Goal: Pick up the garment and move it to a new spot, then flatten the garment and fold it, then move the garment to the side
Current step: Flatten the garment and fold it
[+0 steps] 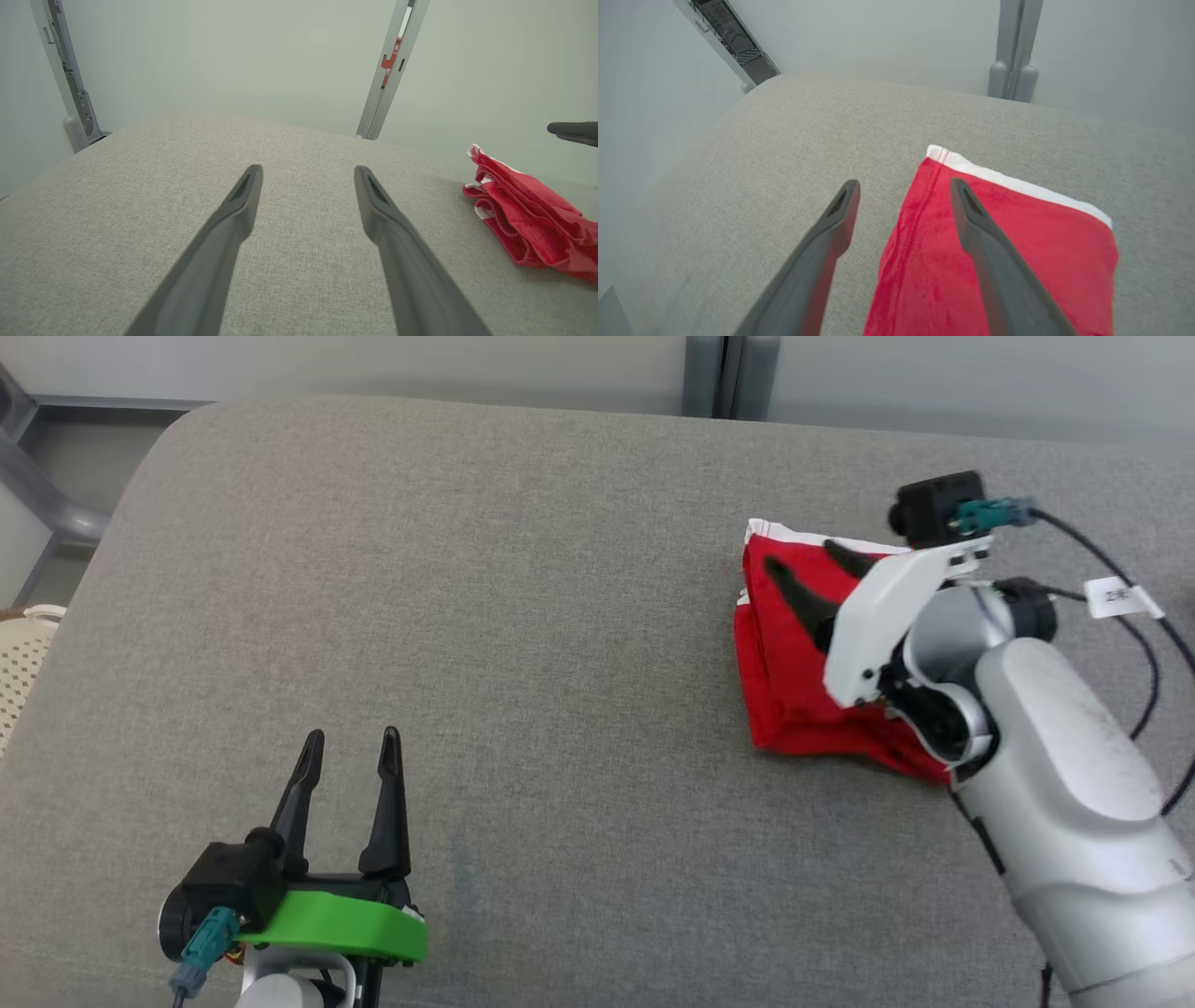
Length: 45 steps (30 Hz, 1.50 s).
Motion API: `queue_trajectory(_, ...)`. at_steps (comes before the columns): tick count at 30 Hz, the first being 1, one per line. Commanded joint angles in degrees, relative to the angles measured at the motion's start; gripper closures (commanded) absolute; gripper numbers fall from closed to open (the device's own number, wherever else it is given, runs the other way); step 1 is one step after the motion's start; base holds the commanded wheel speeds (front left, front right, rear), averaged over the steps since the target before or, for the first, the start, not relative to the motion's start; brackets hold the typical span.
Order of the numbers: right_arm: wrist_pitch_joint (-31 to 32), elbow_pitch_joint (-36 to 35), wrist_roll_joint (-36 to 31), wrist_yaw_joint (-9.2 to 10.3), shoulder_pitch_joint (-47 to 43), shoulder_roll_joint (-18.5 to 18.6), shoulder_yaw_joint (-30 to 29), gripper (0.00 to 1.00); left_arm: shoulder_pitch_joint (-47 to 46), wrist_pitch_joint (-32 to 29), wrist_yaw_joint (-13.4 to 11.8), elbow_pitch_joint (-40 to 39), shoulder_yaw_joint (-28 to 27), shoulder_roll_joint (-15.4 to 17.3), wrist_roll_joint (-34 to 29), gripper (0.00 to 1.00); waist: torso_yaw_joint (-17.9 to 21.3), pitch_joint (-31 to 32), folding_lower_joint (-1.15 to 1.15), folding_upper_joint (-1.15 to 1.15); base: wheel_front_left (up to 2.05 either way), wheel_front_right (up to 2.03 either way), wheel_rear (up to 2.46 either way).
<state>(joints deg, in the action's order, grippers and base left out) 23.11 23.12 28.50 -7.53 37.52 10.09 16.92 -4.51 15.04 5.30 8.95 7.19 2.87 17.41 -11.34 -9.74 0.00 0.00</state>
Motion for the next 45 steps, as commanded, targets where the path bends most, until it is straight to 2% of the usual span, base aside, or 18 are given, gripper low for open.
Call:
queue_trajectory(1, -0.89, -1.0, -0.61, 0.09, -1.63, 1.3, -1.41, 0.0, 0.44, 0.15, 0.0, -0.1, -0.19, 0.07, -0.42, 0.0, 0.81, 0.78, 0.0, 0.0, 0.0, 0.0, 0.0)
queue_trajectory(5, -3.78, -1.71, -5.01, 0.08, -4.5, 4.4, -6.39, 0.0, 0.55, 0.16, 0.29, -0.01, 0.19, 0.08, -0.47, 0.0, 1.38, 1.28, 0.0, 0.0, 0.0, 0.0, 0.0)
queue_trajectory(8, -6.19, -0.12, -8.87, 0.06, -7.53, 4.95, -8.84, 0.0, 0.35, 0.15, 0.36, -0.1, 0.53, 0.08, -0.47, 0.0, 1.42, 1.26, 0.0, 0.0, 0.0, 0.0, 0.0)
queue_trajectory(11, -9.74, 1.7, -12.63, 0.07, -9.69, 5.42, -9.37, 0.0, 0.09, 0.16, 0.52, -0.24, 0.97, 0.08, -0.58, 0.0, 1.33, 0.72, 0.0, 0.0, 0.0, 0.0, 0.0)
queue_trajectory(15, -14.77, 4.21, -15.38, 0.06, -11.52, 3.58, -7.33, 0.0, -0.3, 0.16, 0.64, -0.05, 1.13, 0.08, -0.57, 0.0, 0.97, -0.08, 0.0, 0.0, 0.0, 0.0, 0.0)
queue_trajectory(16, -15.9, 4.71, -15.73, 0.06, -11.69, 2.97, -6.77, 0.18, -0.41, 0.15, 0.69, 0.0, 1.09, 0.08, -0.6, 0.0, 0.9, -0.19, 0.0, 0.0, 0.0, 0.0, 0.0)
queue_trajectory(17, -17.32, 5.27, -15.94, 0.06, -11.8, 2.16, -6.17, 0.69, -0.5, 0.16, 0.69, 0.09, 1.07, 0.08, -0.63, 0.0, 0.81, -0.3, 0.0, 0.0, 0.0, 0.0, 0.0)
queue_trajectory(18, -18.45, 5.73, -16.02, 0.07, -11.89, 1.58, -5.64, 1.0, -0.56, 0.16, 0.71, 0.12, 1.01, 0.08, -0.66, 0.0, 0.74, -0.39, 0.0, 0.0, 0.0, 0.0, 0.0)
queue_trajectory(26, -25.02, 12.41, -16.35, 0.07, -13.3, -3.97, 0.08, 1.0, -0.54, 0.15, 0.69, 0.37, 0.42, 0.08, -0.64, 0.0, 0.53, -0.11, 0.0, 0.0, 0.0, 0.0, 0.0)
queue_trajectory(32, -28.58, 15.89, -12.89, 0.07, -14.44, -6.48, 6.55, 1.0, -0.23, 0.15, 0.6, 0.09, -0.12, 0.08, -0.65, 0.0, 1.17, 0.04, 0.0, 0.0, 0.0, 0.0, 0.0)
queue_trajectory(36, -30.42, 15.11, -7.85, 0.07, -14.4, -6.99, 10.19, 1.0, 0.16, 0.16, 0.43, 0.09, -0.59, 0.08, -0.9, 0.0, 1.98, 0.43, 0.0, 0.0, 0.0, 0.0, 0.0)
queue_trajectory(41, -32.94, 10.19, -2.28, 0.07, -13.31, -7.11, 12.9, 1.0, 1.0, 0.16, 0.34, 0.14, -1.31, 0.08, -1.2, 0.0, 3.57, 1.72, 0.0, 0.0, 0.0, 0.0, 0.0)
queue_trajectory(42, -33.36, 9.05, -1.69, 0.07, -13.35, -7.12, 12.74, 0.73, 1.09, 0.15, 0.33, 0.13, -1.5, 0.08, -1.29, 0.0, 3.92, 2.04, 0.0, 0.0, 0.0, 0.0, 0.0)
queue_trajectory(43, -33.9, 7.38, -1.4, 0.07, -13.51, -6.93, 12.48, 0.15, 1.27, 0.16, 0.32, 0.08, -1.74, 0.08, -1.4, 0.0, 4.33, 2.46, 0.0, 0.0, 0.0, 0.0, 0.0)
queue_trajectory(44, -34.31, 5.84, -0.97, 0.07, -13.94, -6.51, 11.65, 0.0, 1.55, 0.15, 0.28, 0.05, -2.1, 0.08, -1.52, 0.0, 4.86, 2.91, 0.0, 0.0, 0.0, 0.0, 0.0)
queue_trajectory(45, -34.76, 4.43, -0.92, 0.07, -14.38, -5.98, 10.83, 0.0, 1.74, 0.15, 0.26, 0.0, -2.38, 0.08, -1.68, 0.0, 5.24, 3.21, 0.0, 0.0, 0.0, 0.0, 0.0)
